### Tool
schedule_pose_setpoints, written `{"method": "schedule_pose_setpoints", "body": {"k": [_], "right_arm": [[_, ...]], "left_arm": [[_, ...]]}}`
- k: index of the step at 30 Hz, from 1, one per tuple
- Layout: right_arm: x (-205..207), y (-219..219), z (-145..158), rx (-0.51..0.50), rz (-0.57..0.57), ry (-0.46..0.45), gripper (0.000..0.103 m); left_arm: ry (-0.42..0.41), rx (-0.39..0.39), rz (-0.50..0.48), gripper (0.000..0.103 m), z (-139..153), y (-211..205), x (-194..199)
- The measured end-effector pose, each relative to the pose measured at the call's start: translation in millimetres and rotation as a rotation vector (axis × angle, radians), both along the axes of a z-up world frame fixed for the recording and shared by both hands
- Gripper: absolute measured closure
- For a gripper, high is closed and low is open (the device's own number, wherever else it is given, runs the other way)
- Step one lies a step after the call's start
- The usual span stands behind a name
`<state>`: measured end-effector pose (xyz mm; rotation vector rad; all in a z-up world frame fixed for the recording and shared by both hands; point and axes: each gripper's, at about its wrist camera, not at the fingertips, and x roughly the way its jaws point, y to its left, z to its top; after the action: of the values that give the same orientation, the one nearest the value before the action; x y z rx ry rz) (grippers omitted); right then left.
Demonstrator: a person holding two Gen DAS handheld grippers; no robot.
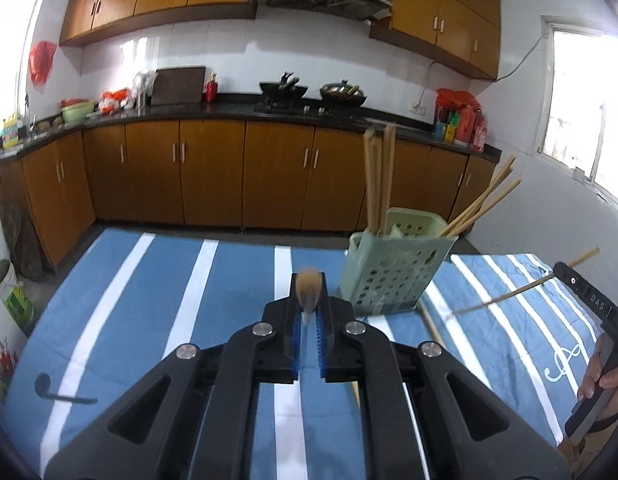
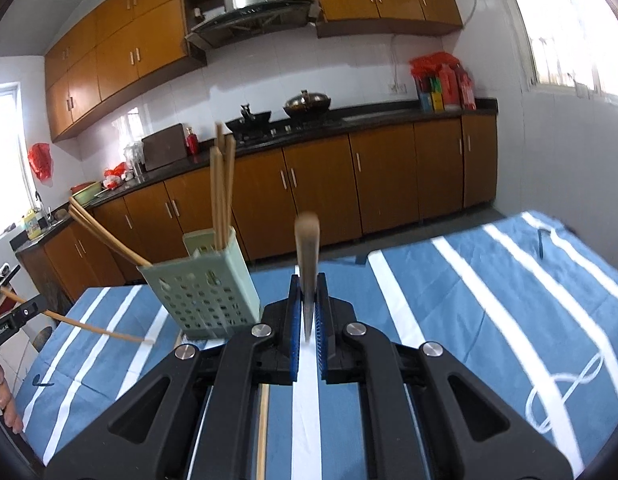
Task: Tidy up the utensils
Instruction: 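Lift both held chopsticks and lower them upright into the green holder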
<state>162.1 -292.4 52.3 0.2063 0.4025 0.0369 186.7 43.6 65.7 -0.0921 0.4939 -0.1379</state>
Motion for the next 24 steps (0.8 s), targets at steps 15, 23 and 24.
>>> {"method": "schedule_pose_setpoints", "body": {"k": [15, 23, 24], "right_arm": [[-9, 39, 100, -0.002, 0.134, -0.287, 0.096], [22, 63, 115, 0.007, 0.116, -0.457, 0.096], [30, 64, 113, 0.007, 0.11, -0.456, 0.096]], "left_arm": [[-0.213, -0.061, -0.096, 0.096, 94, -34, 7], [-0.374, -0.124, -0.039, 0.096, 132, -58, 36], [-0.384, -0.12, -0.03, 0.096, 132, -60, 40]]}}
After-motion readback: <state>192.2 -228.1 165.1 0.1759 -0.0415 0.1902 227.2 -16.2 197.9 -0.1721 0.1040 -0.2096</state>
